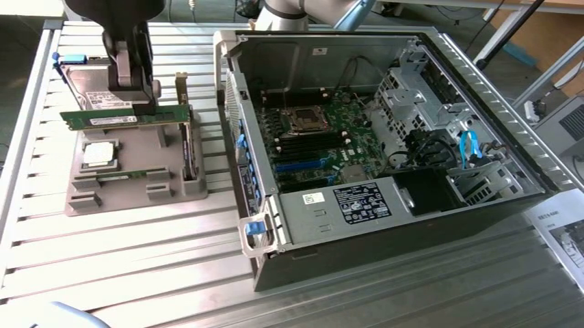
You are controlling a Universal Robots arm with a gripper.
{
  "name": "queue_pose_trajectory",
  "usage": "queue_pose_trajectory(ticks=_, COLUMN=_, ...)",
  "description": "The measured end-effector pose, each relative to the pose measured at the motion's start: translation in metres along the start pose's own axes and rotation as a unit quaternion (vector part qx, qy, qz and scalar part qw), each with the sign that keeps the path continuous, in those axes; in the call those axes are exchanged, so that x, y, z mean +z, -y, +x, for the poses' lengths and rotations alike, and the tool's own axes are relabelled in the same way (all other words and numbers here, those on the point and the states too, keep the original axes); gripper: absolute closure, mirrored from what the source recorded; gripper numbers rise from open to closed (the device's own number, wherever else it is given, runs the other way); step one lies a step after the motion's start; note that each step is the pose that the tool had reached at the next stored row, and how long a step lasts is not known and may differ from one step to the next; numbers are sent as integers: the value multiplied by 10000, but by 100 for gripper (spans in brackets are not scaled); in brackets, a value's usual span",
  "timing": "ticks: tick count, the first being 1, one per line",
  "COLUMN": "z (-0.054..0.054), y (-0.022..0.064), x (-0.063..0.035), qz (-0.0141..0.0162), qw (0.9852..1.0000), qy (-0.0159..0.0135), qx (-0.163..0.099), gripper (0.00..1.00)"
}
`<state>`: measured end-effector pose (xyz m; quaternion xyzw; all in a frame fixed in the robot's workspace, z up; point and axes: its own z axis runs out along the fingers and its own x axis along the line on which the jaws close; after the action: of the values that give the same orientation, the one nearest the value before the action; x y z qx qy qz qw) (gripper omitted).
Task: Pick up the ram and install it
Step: 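Pick up the ram and move it above insertion slot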
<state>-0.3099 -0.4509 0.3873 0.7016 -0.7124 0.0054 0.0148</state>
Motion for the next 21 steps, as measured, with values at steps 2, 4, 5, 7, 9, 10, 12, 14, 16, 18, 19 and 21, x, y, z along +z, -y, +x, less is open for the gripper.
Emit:
queue_pose_trajectory(ticks=2, z=0, y=-1, x=-9, qz=0, qw=10000, qy=-9, qx=1, gripper=88)
queue_pose_trajectory(ticks=4, z=1, y=-1, x=-18, qz=1, qw=10000, qy=-23, qx=1, gripper=88)
queue_pose_trajectory(ticks=5, z=1, y=-1, x=-22, qz=1, qw=10000, qy=-28, qx=1, gripper=88)
queue_pose_trajectory(ticks=7, z=1, y=-1, x=-29, qz=1, qw=10000, qy=-37, qx=1, gripper=88)
queue_pose_trajectory(ticks=9, z=1, y=-1, x=-36, qz=1, qw=10000, qy=-43, qx=1, gripper=88)
queue_pose_trajectory(ticks=10, z=1, y=-2, x=-36, qz=1, qw=10000, qy=-43, qx=1, gripper=88)
queue_pose_trajectory(ticks=12, z=1, y=-2, x=-36, qz=1, qw=10000, qy=-44, qx=1, gripper=88)
queue_pose_trajectory(ticks=14, z=1, y=-2, x=-37, qz=1, qw=10000, qy=-44, qx=1, gripper=88)
queue_pose_trajectory(ticks=16, z=1, y=-2, x=-39, qz=-1, qw=10000, qy=-38, qx=2, gripper=88)
queue_pose_trajectory(ticks=18, z=2, y=-2, x=-37, qz=0, qw=10000, qy=-24, qx=1, gripper=88)
queue_pose_trajectory(ticks=19, z=3, y=-2, x=-37, qz=0, qw=10000, qy=-17, qx=1, gripper=88)
queue_pose_trajectory(ticks=21, z=2, y=-2, x=-36, qz=1, qw=10000, qy=-13, qx=1, gripper=88)
